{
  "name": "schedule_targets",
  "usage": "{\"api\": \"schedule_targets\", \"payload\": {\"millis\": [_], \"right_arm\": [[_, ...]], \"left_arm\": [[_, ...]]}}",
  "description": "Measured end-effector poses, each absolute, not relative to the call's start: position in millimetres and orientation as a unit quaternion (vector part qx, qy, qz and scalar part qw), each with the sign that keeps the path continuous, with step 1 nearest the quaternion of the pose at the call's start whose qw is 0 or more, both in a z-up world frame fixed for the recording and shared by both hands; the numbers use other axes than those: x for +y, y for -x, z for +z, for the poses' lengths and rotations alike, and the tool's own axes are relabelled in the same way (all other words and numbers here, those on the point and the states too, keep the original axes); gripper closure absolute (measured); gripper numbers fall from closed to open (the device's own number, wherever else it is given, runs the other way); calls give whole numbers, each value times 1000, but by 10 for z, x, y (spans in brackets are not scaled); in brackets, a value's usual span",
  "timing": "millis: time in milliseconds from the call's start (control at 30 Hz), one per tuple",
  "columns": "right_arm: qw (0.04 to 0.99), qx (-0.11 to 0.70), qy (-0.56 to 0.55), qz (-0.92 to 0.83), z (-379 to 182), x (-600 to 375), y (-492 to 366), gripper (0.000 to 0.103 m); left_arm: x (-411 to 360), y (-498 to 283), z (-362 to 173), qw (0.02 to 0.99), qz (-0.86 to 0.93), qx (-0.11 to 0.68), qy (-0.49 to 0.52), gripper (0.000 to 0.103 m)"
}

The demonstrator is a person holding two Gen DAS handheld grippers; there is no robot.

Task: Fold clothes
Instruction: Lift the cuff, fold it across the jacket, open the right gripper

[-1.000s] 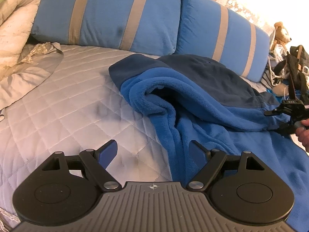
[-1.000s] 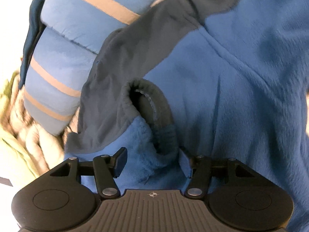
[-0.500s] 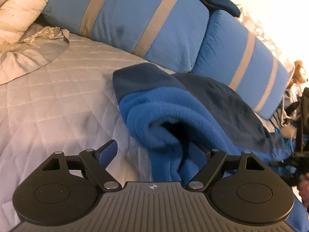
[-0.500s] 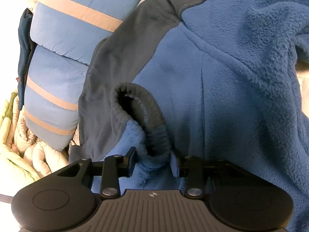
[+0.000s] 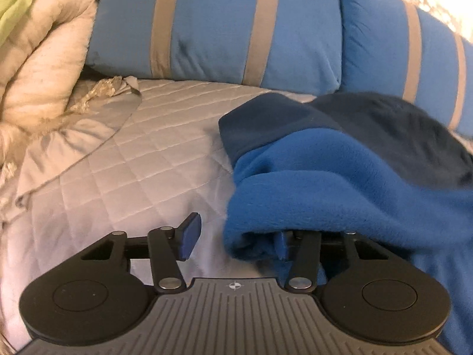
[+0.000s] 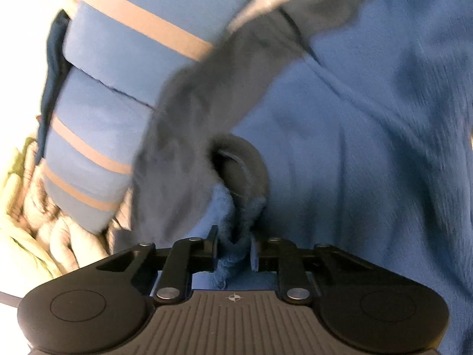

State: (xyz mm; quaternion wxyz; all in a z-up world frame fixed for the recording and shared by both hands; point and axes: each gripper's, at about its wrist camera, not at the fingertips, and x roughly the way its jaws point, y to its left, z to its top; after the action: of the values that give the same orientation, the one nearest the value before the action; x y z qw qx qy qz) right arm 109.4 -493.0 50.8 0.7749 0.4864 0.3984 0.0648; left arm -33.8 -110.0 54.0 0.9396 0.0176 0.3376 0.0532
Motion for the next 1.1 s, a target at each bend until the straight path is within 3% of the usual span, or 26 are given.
{"api": "schedule_targets", "payload": {"millis": [367, 533, 867, 1000, 1100], "right_arm": [[884, 246, -391, 64, 1960, -5363, -1163, 84], [891, 244, -382, 36, 1969, -5560, -964, 84], [844, 318, -432, -14, 1075, -5569, -567, 84], [842, 300, -448, -12, 1012, -5537, -316, 84], [840, 319, -439, -19, 885, -5497, -186, 81]], "left_arm": [[-1474, 408, 603, 927, 25, 311, -209, 52], [-1544, 357, 575, 918, 4, 323, -230, 52], [-1371, 337, 533, 916, 4, 352, -193, 51], [-1365, 369, 522, 918, 10, 346, -192, 51], [-1410, 361, 514, 915, 19, 345, -207, 43]]}}
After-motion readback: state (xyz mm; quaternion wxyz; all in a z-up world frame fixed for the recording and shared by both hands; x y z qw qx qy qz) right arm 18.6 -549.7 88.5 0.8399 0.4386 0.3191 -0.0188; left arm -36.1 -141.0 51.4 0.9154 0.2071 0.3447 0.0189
